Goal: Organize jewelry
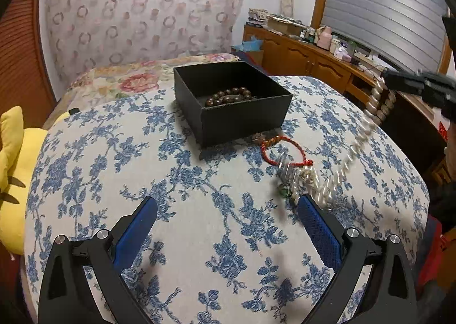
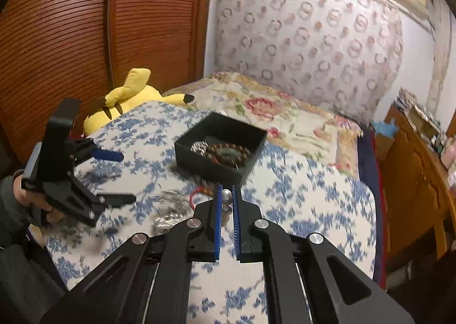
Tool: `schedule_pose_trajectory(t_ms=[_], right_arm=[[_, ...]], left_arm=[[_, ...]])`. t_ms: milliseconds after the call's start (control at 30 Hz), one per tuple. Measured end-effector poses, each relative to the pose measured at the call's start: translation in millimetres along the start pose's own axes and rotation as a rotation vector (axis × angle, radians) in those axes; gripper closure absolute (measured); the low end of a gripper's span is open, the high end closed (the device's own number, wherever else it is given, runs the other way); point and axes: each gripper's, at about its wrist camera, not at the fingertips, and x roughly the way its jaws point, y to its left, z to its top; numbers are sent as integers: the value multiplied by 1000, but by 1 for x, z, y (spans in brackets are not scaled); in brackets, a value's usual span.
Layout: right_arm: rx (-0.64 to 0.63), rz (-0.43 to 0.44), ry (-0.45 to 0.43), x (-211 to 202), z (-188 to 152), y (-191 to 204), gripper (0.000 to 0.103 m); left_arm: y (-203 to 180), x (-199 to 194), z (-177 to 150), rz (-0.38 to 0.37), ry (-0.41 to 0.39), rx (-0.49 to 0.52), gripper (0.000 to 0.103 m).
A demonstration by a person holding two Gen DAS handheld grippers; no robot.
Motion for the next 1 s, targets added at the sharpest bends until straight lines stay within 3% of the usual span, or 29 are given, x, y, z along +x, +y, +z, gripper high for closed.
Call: schedule_pose_trajectory(t_ms=[100,200,367,600,733,867,1000], right_arm=[[25,-5,27,4,-16,-6,95],[46,-10,56,12,-33,-11,95],[80,14,60,19,-47,-14,95],[94,17,57,25,-53,-15,95],[95,15,56,26,-53,-15,95],[89,15,51,27,-52,-14,95],[88,16,44,27,-50,-13,95]], left_arm=[[-4,2,5,-15,-9,0,9],[-7,7,8,-62,10,-17,16],[-10,24,5,-116,75,-64,37],[-24,32,-4,-209,125,-143,38],[-36,36,-3,-166,117,-137,40],[-38,39,-4,-169,130,-161,75],[-41,39,-6,-179,131,-174,82]])
